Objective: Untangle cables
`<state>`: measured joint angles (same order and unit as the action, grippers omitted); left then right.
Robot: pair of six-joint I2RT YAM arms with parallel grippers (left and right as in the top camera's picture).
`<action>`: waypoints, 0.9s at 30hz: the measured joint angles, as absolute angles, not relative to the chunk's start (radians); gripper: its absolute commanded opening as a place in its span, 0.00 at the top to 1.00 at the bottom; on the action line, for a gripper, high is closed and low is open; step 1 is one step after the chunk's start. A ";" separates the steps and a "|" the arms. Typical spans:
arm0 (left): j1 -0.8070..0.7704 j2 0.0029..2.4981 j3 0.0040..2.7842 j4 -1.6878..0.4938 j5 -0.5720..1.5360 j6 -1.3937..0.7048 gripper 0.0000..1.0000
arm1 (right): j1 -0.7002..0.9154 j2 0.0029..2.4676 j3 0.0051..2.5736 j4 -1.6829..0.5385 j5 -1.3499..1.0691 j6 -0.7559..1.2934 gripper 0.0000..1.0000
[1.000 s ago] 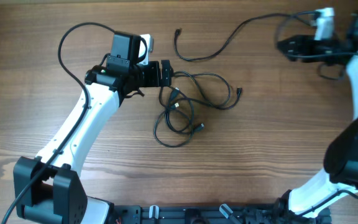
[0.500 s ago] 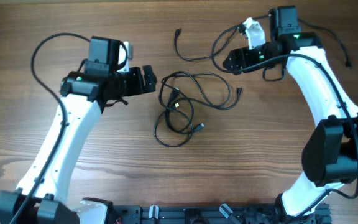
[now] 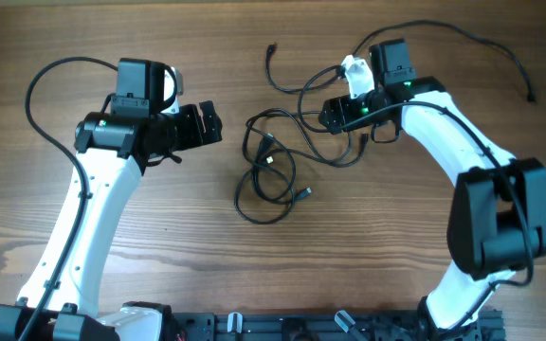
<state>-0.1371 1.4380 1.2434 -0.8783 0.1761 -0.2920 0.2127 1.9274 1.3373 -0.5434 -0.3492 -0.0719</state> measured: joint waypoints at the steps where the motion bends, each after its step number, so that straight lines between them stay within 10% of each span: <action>1: -0.137 1.438 1.243 -0.880 0.176 -0.292 0.00 | 0.213 1.942 1.336 -0.526 -0.347 -0.070 0.19; 3: -0.137 1.438 1.243 -0.883 0.178 -0.292 0.00 | 0.213 1.985 1.336 -0.491 -0.342 -0.065 0.30; 7: -0.137 1.438 1.243 -0.883 0.202 -0.292 0.00 | 0.213 2.054 1.335 -0.476 -0.335 -0.057 0.93; 18: -0.137 1.438 1.243 -0.883 0.207 -0.292 0.00 | 0.213 1.987 1.330 -0.569 -0.314 -0.038 0.96; 27: -0.137 1.438 1.243 -0.881 0.217 -0.292 0.00 | 0.261 1.468 1.330 -0.685 -0.245 -0.034 0.96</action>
<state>-0.1371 1.4380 1.2434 -0.8810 0.2169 -0.2920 0.2611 1.4681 1.3300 -0.6846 -0.2451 -0.0338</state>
